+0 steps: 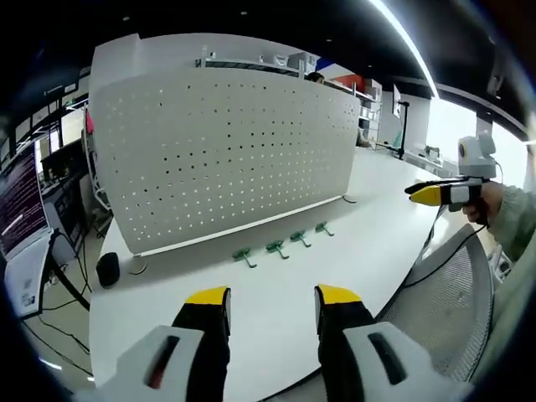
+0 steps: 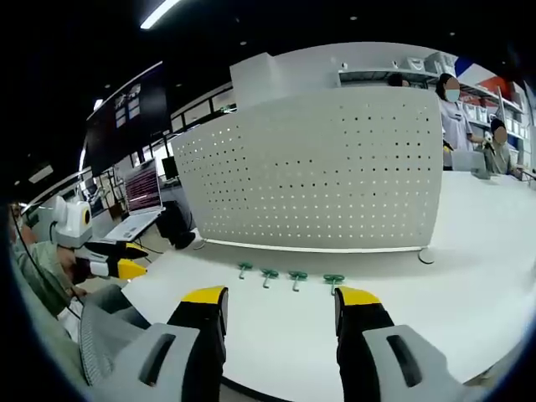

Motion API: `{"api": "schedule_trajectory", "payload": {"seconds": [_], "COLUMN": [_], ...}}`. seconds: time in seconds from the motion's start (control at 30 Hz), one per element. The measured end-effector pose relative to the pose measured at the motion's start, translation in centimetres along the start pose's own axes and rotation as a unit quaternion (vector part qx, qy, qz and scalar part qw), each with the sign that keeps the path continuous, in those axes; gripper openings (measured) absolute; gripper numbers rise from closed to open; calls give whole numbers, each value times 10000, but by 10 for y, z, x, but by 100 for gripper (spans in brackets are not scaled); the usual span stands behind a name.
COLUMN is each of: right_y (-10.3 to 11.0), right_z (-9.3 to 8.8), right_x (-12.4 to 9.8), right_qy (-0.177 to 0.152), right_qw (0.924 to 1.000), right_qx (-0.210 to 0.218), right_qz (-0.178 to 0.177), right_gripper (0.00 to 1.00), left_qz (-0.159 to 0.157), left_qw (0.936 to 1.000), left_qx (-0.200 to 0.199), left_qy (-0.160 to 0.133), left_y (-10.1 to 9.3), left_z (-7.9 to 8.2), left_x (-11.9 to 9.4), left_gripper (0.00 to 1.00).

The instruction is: Insert the hook assembly into the mounting plate slot until the hook locks in place.

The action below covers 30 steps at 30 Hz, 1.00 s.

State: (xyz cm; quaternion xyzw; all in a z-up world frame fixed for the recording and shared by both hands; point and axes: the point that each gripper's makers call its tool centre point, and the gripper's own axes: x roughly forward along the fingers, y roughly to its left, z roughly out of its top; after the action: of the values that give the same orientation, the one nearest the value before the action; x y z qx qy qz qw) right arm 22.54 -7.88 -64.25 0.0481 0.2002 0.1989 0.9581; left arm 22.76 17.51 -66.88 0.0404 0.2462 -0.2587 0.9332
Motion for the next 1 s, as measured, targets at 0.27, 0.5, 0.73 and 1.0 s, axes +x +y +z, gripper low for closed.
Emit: {"api": "schedule_trajectory", "payload": {"seconds": [0.27, 0.5, 0.73, 1.0], "right_y": [-1, -3, -3, -3], "right_z": [-2, -4, -5, -6], "right_x": [2, 4, 5, 5], "right_qy": [21, 43, 60, 89], "right_qw": [10000, 10000, 10000, 10000], "right_qx": [10, 37, 22, 17], "right_qz": [-11, -22, -20, -23], "right_gripper": [50, 50, 50, 50], "left_qz": [-42, -64, -66, -99], "left_qw": [10000, 10000, 10000, 9999], "left_qx": [-14, -3, 8, 27], "left_qy": [22, 43, 54, 65], "left_y": [-2, -2, -1, -2], "left_z": [-1, -1, 0, 0], "left_x": [5, 8, 10, 12], "left_gripper": [42, 42, 42, 42]}}
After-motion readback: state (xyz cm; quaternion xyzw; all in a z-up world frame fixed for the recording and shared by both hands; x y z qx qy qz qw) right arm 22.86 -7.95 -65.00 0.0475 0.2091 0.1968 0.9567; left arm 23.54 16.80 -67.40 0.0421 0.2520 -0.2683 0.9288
